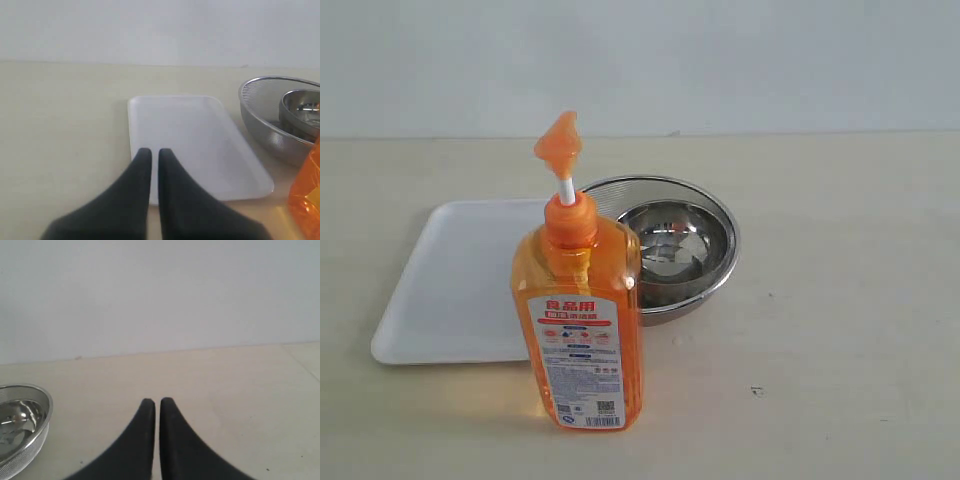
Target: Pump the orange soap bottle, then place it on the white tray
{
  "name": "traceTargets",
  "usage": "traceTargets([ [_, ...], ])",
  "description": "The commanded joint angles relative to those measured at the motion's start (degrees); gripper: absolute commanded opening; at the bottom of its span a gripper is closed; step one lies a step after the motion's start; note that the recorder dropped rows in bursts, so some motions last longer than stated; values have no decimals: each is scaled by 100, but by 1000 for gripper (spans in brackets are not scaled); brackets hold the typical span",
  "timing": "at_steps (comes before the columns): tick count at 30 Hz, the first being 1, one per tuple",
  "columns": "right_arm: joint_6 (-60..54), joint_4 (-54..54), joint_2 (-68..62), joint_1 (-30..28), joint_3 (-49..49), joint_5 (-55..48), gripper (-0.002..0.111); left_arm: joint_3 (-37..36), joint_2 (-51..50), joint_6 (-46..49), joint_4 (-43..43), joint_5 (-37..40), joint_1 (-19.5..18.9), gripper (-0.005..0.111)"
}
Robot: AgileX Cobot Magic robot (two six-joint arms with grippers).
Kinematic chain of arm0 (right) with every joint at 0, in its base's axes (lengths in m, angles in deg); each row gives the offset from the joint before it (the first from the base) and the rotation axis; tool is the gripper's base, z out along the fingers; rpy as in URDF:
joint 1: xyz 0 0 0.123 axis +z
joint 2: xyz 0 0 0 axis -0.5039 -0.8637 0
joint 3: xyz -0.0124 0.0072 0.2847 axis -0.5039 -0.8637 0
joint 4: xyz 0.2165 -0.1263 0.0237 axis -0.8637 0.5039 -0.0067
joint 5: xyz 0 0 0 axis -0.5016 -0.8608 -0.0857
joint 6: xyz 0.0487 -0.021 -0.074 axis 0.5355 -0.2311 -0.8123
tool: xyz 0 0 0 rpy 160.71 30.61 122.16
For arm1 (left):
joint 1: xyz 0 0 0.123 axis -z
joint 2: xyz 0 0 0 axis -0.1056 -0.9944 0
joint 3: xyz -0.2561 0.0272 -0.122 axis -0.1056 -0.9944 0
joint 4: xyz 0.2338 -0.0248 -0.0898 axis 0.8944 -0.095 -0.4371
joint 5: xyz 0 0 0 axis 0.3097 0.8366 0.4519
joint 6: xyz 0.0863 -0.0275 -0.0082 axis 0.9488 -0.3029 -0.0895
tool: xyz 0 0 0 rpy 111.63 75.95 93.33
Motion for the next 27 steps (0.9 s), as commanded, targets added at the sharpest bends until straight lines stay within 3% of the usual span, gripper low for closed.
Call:
traceTargets([
  [1,-207,-510,-352,-13,128,247,0,-14,15,5,-20,-18,-11,5],
  [14,-161,-551,-392,-13,117,852,0,-14,15,5,-20,-18,-11,5],
  [27,-277,-856,-406,-13,117,781,0,-14,15,5,-20,-18,-11,5],
])
